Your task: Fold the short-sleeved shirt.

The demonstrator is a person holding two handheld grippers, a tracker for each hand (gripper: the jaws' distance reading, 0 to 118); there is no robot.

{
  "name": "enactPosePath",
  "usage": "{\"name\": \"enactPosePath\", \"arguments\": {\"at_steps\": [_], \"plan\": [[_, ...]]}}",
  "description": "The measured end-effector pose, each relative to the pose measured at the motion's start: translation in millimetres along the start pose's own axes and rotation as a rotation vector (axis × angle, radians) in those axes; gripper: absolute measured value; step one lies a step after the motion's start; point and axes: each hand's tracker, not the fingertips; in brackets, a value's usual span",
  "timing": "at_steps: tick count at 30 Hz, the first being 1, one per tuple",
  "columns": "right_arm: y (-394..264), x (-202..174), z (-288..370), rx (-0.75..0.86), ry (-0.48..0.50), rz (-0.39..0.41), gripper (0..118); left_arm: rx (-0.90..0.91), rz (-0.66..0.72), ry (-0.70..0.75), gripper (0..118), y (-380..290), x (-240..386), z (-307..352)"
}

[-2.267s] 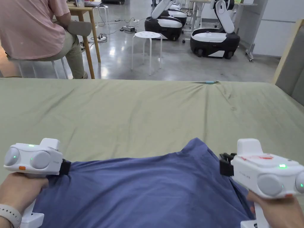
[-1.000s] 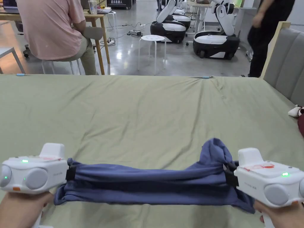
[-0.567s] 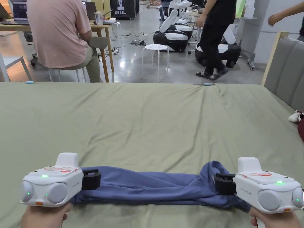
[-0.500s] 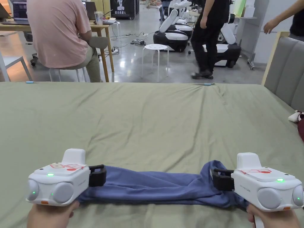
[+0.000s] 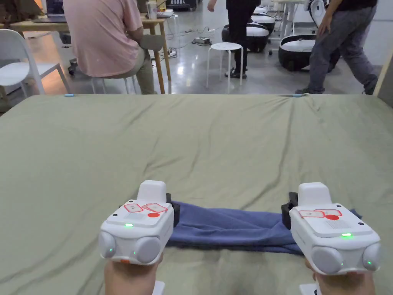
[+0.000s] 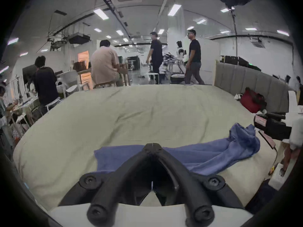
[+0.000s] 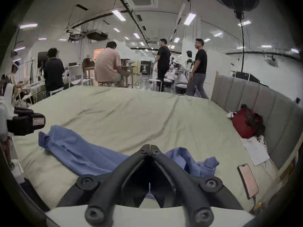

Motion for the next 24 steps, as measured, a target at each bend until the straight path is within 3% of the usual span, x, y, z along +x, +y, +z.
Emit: {"name": "enactPosePath", "arguments": {"at_steps": [2, 3, 4, 5, 6, 7, 8, 10, 12, 15, 18, 20, 21, 22, 23, 24], "plan": [[-0.3, -9.4, -5.7, -0.003, 0.0, 0.012, 0, -0.023, 0.097, 0.039, 0, -6.4, -39.1, -2.6], [0.0, -12.4, -7.7, -0.005, 0.008, 0.015, 0, -0.03, 0.143, 0.039, 8, -11.8, -59.0, -3.8], [-0.2, -14.7, -9.4, -0.009, 0.018, 0.013, 0, -0.047, 0.198, 0.017, 35, -16.7, -77.2, -5.5], [-0.2, -20.9, -11.6, -0.013, 0.026, 0.011, 0, -0.075, 0.274, -0.006, 48, -22.9, -99.3, -7.9], [-1.4, -24.5, -14.5, -0.018, 0.032, 0.012, 0, -0.095, 0.36, -0.046, 48, -29.9, -121.1, -12.0], [-2.5, -27.0, -17.3, -0.024, 0.037, 0.014, 0, -0.123, 0.426, -0.062, 87, -36.9, -135.3, -16.2], [-3.9, -29.5, -20.6, -0.033, 0.041, 0.018, 0, -0.138, 0.502, -0.072, 118, -46.4, -152.6, -21.8], [-7.6, -32.8, -27.3, -0.051, 0.054, 0.019, 0, -0.112, 0.71, -0.092, 110, -62.8, -183.3, -27.5], [-9.3, -31.4, -34.1, -0.074, 0.066, 0.002, 0, -0.148, 0.937, -0.128, 114, -83.9, -205.9, -40.7], [-10.5, -30.2, -41.0, -0.095, 0.055, 0.015, 0, -0.142, 1.1, -0.369, 114, -109.3, -207.3, -65.6], [-9.3, -27.2, -46.4, -0.105, 0.049, 0.014, 0, -0.136, 1.168, -0.567, 115, -103.7, -193.7, -83.5], [-7.3, -26.1, -50.0, -0.107, 0.044, 0.009, 0, -0.187, 1.172, -0.602, 110, -98.5, -180.2, -106.1], [-6.9, -25.4, -50.2, -0.108, 0.041, 0.005, 0, -0.199, 1.145, -0.598, 102, -95.0, -172.6, -114.7], [-6.6, -25.0, -51.1, -0.109, 0.04, 0.001, 0, -0.198, 1.135, -0.579, 83, -91.6, -166.5, -119.9], [-6.5, -24.6, -52.1, -0.11, 0.039, -0.002, 0, -0.214, 1.116, -0.527, 59, -88.6, -162.1, -124.8], [-6.7, -24.4, -53.1, -0.114, 0.038, -0.002, 0, -0.253, 1.095, -0.47, 20, -88.5, -155.0, -125.9]]}}
